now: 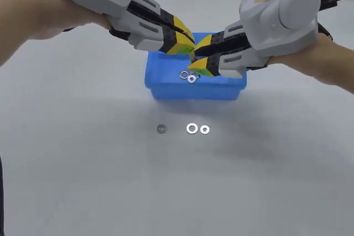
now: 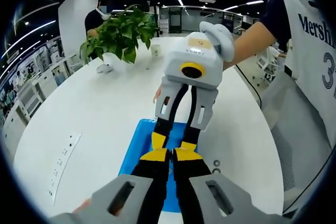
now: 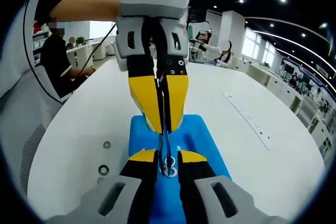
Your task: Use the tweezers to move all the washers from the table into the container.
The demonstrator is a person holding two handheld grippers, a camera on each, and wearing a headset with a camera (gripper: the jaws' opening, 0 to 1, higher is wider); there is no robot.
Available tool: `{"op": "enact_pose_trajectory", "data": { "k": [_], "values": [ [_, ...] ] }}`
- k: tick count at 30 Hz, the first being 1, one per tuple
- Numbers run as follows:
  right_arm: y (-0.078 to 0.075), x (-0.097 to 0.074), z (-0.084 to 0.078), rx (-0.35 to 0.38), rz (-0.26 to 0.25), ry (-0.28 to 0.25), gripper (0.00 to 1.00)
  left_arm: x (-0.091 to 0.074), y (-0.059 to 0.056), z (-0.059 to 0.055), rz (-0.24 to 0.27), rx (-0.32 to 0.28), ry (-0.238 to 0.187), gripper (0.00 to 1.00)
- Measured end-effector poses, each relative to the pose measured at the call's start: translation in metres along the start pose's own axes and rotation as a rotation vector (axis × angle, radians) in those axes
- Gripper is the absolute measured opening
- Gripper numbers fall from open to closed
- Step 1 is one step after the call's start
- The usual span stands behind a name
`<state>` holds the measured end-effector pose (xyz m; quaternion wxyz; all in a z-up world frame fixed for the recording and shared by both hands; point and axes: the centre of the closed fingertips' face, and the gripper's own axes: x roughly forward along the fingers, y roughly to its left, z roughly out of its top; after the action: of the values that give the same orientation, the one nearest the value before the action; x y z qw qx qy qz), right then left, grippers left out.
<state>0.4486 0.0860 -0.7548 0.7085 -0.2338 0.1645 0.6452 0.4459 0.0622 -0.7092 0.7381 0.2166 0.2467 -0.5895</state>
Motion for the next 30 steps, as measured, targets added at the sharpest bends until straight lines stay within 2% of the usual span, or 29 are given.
{"op": "enact_pose_trajectory", "data": {
  "k": [11,19,25,30],
  "values": [
    [0.006,-0.004,-0.003,0.007,0.025,0.006,0.15,0.001,-0.002,0.003,0.005,0.024,0.004,0.06],
    [0.004,-0.006,-0.001,0.001,0.028,0.000,0.10,0.000,-0.005,0.001,-0.001,0.059,0.034,0.06],
    [0.006,-0.006,0.003,0.003,0.032,-0.005,0.10,-0.006,-0.010,0.008,-0.011,0.092,0.026,0.06],
    [0.013,-0.009,0.014,-0.010,0.047,-0.030,0.10,-0.015,-0.017,0.016,-0.028,0.115,0.002,0.06]
  ]
}}
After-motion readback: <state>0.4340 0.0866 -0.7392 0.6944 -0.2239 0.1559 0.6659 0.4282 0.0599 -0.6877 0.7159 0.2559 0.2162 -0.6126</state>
